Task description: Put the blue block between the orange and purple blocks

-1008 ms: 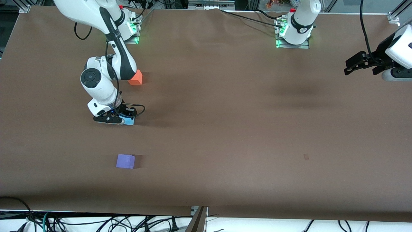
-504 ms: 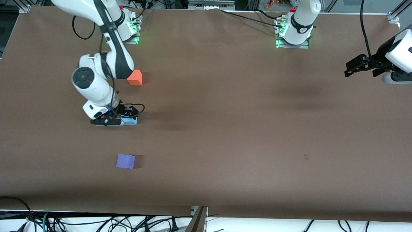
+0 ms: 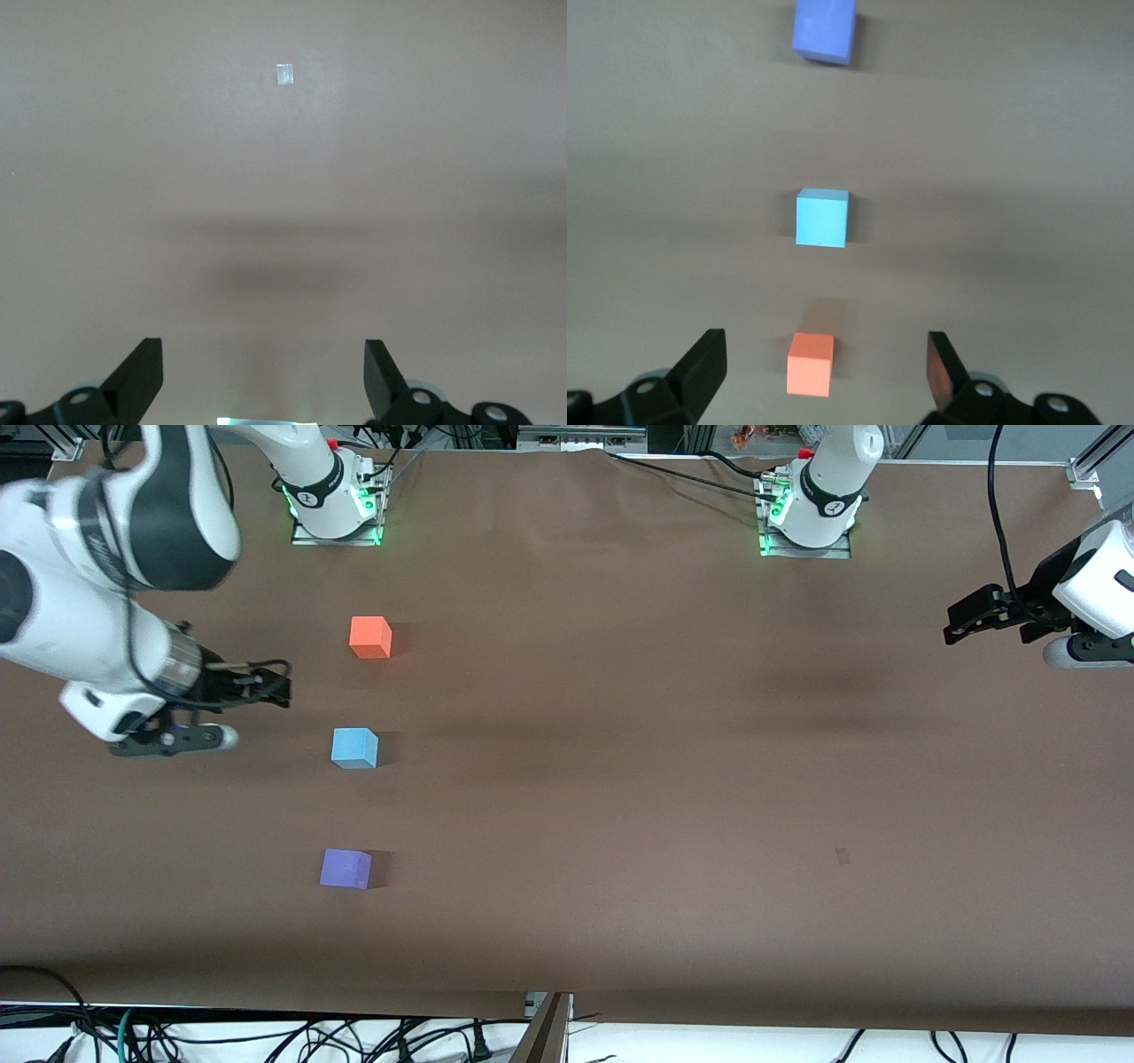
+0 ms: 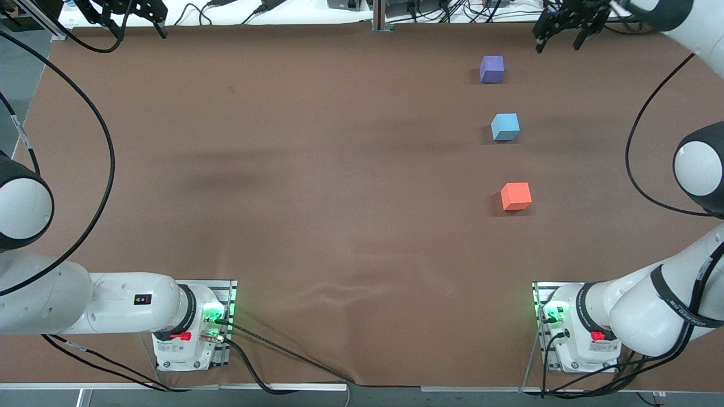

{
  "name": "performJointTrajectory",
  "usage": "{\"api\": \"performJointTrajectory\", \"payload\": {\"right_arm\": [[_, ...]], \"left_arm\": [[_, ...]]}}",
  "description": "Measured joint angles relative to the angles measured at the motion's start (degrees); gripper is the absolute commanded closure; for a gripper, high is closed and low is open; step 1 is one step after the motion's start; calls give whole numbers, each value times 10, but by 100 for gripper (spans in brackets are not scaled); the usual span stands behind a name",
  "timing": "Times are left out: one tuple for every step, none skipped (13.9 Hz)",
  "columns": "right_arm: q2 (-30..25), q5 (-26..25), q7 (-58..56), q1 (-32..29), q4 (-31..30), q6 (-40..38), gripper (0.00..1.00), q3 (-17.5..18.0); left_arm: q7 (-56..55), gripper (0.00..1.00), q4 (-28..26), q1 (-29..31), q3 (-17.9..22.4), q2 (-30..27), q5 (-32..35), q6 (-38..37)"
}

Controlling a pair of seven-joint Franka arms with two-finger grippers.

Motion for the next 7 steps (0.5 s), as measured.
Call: {"api": "performJointTrajectory", "payload": {"right_arm": [[0, 0, 0, 0, 20, -17, 0, -8], [0, 0, 0, 0, 33, -31, 0, -14], [1, 0, 4, 0, 41, -39, 0, -18], [3, -1, 8, -1, 46, -40, 0, -21], [6, -7, 9, -1, 52, -41, 0, -22], [9, -20, 9, -3, 58, -48, 0, -21], [10, -36, 9, -8, 64, -58, 0, -17]], "left_arm": [[0, 0, 0, 0, 0, 1, 0, 0], [0, 0, 0, 0, 0, 3, 0, 0], [0, 0, 1, 0, 0, 5, 0, 0], [0, 0, 1, 0, 0, 6, 0, 1], [0, 0, 1, 0, 0, 7, -3, 1], [-2, 0, 1, 3, 0, 7, -7, 2], [-3, 0, 1, 7, 1, 7, -11, 6]]}}
